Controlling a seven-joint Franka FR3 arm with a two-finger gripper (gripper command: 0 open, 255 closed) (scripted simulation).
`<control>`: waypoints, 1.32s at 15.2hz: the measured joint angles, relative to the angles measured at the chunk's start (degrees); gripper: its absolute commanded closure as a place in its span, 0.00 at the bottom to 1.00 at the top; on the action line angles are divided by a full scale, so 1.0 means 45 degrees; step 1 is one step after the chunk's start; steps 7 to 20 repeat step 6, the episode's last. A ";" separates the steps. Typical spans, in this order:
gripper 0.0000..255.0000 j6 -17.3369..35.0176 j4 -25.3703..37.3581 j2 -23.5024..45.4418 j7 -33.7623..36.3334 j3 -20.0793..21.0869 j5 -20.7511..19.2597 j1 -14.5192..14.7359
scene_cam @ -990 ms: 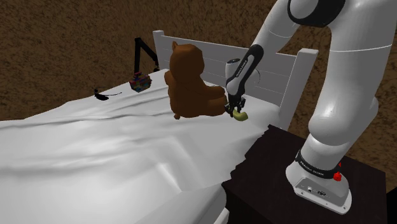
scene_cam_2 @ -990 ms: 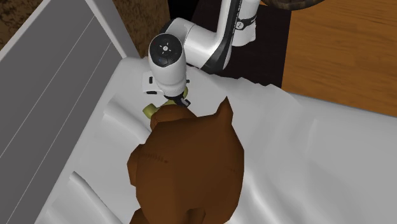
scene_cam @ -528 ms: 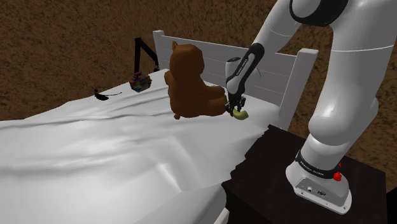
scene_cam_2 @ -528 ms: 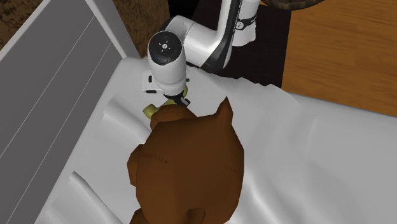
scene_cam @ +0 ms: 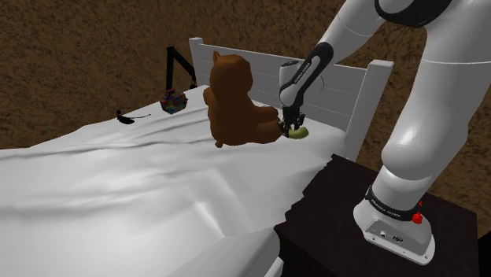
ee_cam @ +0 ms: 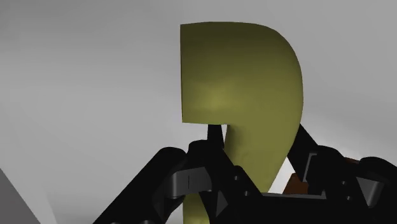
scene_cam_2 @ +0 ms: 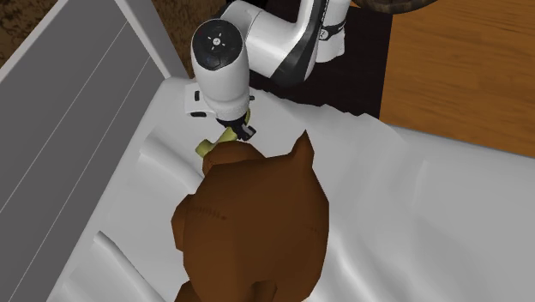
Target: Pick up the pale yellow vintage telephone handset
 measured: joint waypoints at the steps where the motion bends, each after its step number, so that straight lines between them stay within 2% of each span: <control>1: 1.00 -0.0178 0.0020 -0.0161 -0.0043 0.0002 0.0024 -0.0005; 6: 1.00 -0.1001 0.0096 -0.0911 -0.0192 0.0019 0.0121 0.0000; 20: 1.00 -0.1001 0.0096 -0.0911 -0.0192 0.0019 0.0121 0.0000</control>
